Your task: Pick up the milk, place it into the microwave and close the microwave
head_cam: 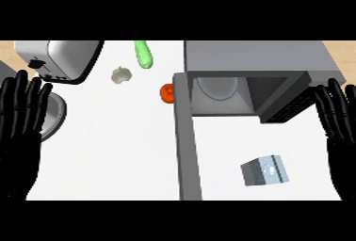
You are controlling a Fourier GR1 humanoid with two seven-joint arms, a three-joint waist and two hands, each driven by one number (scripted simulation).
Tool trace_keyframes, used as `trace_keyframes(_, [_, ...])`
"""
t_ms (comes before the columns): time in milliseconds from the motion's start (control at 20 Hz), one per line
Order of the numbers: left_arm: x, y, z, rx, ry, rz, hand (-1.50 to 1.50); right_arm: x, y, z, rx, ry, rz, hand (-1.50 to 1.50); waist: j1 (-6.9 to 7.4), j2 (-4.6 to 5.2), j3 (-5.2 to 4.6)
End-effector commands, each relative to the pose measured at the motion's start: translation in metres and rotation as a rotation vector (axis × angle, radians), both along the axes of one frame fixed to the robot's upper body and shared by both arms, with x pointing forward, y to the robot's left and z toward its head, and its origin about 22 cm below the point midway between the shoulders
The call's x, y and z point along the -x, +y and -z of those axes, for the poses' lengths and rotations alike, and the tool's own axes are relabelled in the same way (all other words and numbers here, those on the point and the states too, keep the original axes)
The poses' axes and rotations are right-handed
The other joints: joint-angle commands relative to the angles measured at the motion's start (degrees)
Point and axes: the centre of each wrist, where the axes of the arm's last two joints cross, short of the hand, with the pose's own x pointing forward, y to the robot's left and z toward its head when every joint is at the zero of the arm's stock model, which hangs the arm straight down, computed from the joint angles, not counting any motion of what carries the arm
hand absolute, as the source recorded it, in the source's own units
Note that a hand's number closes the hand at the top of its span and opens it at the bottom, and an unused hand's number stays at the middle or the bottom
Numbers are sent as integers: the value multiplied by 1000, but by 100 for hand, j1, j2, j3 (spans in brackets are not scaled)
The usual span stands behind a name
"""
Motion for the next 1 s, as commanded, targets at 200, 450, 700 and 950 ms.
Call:
trace_keyframes(200, [-10, 30, -6, -25, 31, 8, -150, 63, 13, -17, 22, -9, 161, -150, -3, 6, 85])
trace_keyframes(450, [14, 37, -6, 191, 136, 128, -150, 85, 28, -32, -51, 24, 67, -150, 54, 4, 86])
trace_keyframes(700, [66, 42, -9, 207, 124, 126, -150, 97, 41, -33, -54, 50, 111, -150, 111, -1, 84])
trace_keyframes(950, [96, 55, -17, 202, 127, 139, -150, 102, 17, -9, -30, 101, 170, -150, 91, -8, 90])
